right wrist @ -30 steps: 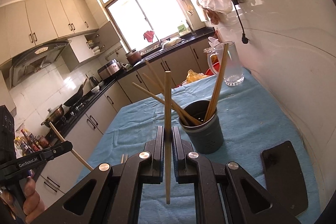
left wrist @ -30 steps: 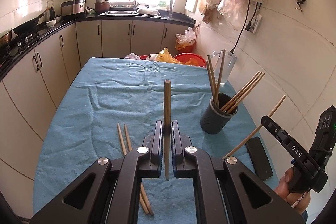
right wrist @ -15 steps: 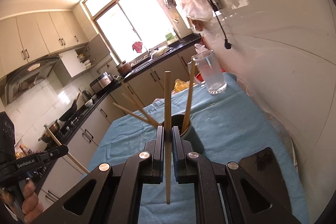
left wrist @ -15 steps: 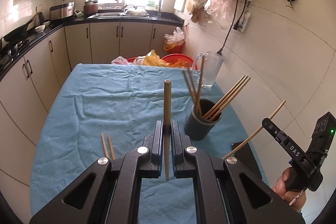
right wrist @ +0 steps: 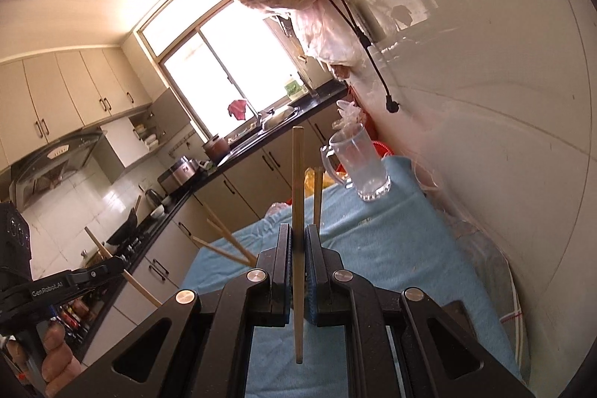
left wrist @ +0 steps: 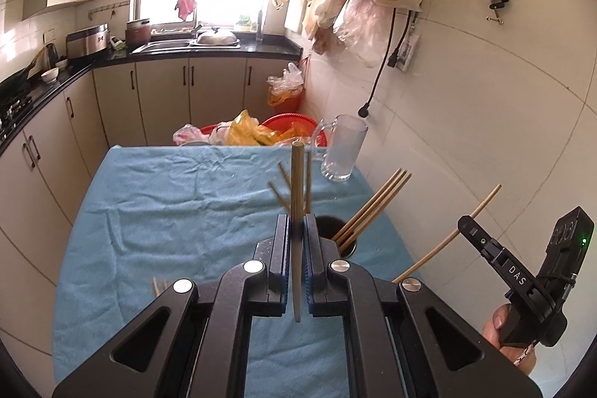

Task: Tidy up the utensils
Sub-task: 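Lower the left tool's chopstick into the black cup while the right tool lowers its own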

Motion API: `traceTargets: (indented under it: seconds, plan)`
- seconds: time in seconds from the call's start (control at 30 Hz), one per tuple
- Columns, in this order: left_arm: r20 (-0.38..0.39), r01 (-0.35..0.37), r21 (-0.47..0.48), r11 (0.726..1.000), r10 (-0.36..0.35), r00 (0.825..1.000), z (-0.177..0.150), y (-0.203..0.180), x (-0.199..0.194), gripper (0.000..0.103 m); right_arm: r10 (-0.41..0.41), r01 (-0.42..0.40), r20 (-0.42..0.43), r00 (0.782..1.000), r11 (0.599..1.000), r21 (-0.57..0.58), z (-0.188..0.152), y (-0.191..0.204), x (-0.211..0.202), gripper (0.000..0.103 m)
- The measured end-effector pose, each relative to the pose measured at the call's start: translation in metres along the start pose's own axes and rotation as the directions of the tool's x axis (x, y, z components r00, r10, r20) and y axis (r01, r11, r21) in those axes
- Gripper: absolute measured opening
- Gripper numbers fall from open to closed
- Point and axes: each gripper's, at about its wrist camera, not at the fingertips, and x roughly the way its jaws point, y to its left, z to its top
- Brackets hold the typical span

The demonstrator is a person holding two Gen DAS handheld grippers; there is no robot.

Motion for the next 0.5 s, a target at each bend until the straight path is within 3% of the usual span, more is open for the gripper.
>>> traceTargets:
  seconds: [0.5]
  plan:
    - [0.078,0.021,-0.010,1.000,-0.020,0.997,0.058,-0.025,0.032,0.006,-0.005,0.003,0.083,0.997,1.000,0.022,0.055,0.006,0.021,0.007]
